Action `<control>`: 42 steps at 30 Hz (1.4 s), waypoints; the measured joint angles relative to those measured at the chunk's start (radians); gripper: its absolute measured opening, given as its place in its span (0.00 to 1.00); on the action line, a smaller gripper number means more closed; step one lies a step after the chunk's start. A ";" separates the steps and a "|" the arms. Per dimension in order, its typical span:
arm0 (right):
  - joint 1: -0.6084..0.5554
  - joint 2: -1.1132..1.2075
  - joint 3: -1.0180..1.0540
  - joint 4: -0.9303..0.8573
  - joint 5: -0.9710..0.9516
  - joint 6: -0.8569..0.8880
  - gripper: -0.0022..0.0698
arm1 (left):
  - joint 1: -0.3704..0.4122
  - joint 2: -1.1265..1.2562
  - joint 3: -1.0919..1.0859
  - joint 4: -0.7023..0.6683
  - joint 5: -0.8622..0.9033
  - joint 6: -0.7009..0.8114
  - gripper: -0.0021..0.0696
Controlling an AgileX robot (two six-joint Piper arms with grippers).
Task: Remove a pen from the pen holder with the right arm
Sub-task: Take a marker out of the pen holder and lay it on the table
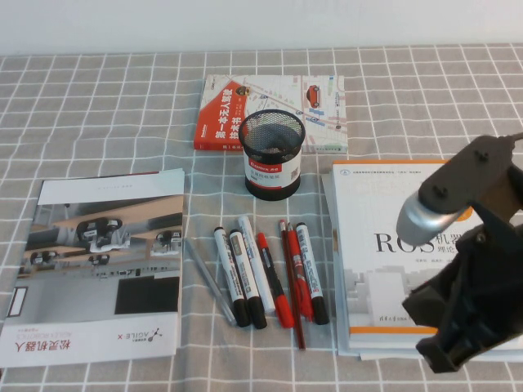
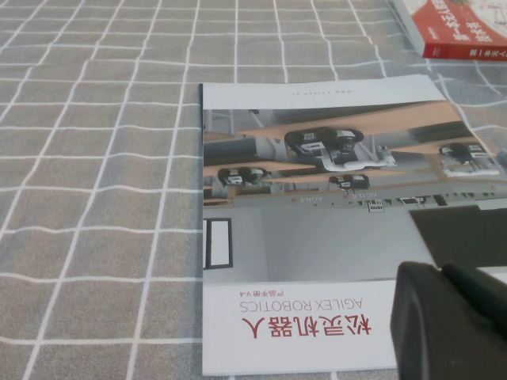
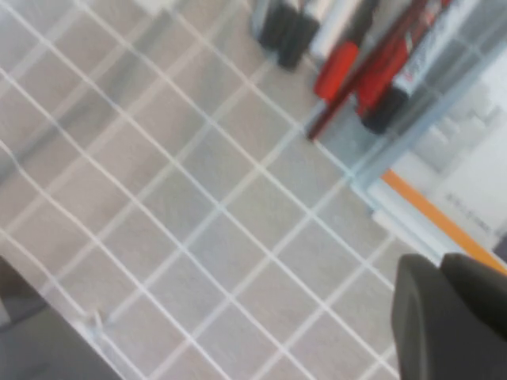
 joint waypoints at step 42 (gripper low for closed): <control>-0.720 -1.127 1.046 0.047 -0.689 -0.001 0.01 | 0.000 0.000 0.000 0.000 0.000 0.000 0.02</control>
